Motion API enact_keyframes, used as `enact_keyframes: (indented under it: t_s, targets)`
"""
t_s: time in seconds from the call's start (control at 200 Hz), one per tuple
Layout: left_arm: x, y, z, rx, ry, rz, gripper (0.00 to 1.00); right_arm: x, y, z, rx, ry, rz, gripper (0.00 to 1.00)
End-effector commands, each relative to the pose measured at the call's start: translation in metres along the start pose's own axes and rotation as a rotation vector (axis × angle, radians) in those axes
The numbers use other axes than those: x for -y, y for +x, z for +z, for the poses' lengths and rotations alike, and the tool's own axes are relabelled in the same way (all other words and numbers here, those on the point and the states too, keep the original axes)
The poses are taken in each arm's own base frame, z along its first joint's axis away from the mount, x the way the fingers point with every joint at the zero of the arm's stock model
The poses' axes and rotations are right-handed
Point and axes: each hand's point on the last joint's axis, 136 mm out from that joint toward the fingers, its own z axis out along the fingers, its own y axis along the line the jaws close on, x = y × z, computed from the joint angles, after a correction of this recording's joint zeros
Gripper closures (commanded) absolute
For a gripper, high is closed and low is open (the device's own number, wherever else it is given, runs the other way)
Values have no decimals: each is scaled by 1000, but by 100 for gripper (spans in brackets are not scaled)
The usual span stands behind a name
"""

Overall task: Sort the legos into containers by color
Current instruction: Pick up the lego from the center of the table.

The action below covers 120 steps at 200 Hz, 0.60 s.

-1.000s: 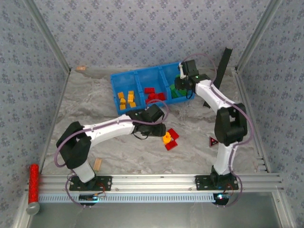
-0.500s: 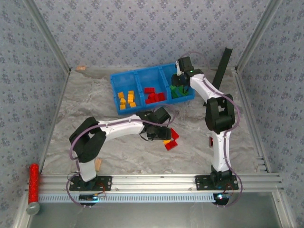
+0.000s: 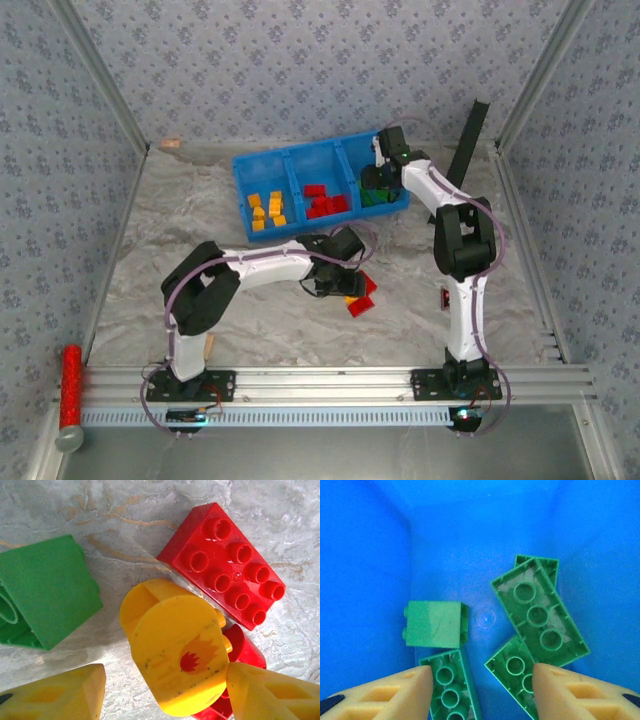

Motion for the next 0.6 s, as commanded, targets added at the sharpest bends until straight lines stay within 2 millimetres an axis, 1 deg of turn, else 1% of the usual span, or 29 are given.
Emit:
enact_keyframes:
  t_s: [0.0, 0.085, 0.3, 0.45, 0.595]
  targets:
    - [-4, 4, 7, -26, -35, 24, 35, 0, -16, -37, 61, -4, 7, 43]
    - [-6, 5, 13, -31, -47, 27, 35, 0, -12, -49, 67, -3, 4, 43]
    - [-13, 11, 26, -70, -65, 22, 37, 6, 8, -81, 75, 17, 5, 43]
    - [-14, 14, 28, -80, -67, 21, 45, 12, 23, -100, 77, 41, 12, 43]
    - [-16, 14, 26, -77, -72, 28, 62, 15, 39, -118, 69, 53, 34, 43]
